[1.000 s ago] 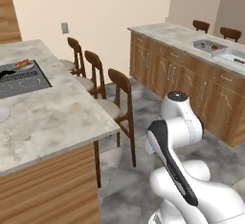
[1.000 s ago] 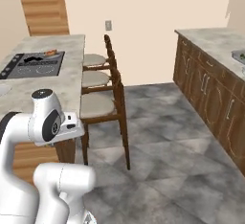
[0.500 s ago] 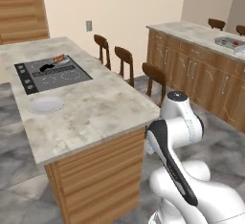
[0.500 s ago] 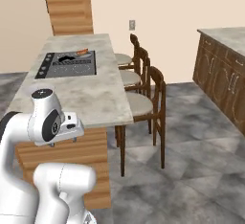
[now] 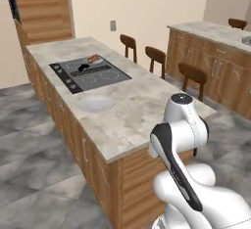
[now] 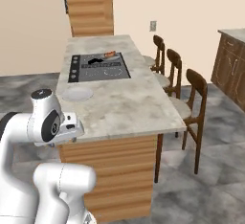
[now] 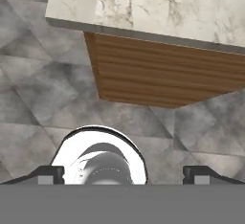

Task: Place the cold items (kiwi and tomato) from the fridge in one tupperware on the dining counter. Place the warm items (hot dog and kebab skewer) in the stove area in another tupperware.

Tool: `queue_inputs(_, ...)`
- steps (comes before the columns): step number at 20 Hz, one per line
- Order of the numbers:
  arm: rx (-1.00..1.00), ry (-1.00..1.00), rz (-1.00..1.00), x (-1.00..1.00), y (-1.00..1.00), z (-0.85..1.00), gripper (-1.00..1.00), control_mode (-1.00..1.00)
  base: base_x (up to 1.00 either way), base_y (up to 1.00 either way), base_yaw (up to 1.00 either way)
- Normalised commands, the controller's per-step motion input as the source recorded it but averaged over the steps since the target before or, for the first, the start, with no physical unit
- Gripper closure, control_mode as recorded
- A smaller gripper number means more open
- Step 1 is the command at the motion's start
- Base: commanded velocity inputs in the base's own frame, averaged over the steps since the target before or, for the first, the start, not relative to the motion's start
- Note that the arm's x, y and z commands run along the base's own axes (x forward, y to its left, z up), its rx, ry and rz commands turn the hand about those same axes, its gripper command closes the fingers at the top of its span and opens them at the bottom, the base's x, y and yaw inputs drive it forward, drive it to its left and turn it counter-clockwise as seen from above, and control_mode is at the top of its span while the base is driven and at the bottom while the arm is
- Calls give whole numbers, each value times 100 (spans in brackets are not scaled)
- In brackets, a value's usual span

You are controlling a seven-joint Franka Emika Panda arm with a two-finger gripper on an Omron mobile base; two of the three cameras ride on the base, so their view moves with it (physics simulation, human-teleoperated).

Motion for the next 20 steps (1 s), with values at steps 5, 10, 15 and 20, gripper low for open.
queue_inputs(5,0,0,0,0,0,0,-100,100,29,100,-16)
queue_inputs(10,0,0,0,0,0,0,-100,100,23,100,-24)
queue_inputs(15,0,0,0,0,0,0,-100,100,28,100,-40)
queue_inputs(20,0,0,0,0,0,0,-100,100,30,100,-46)
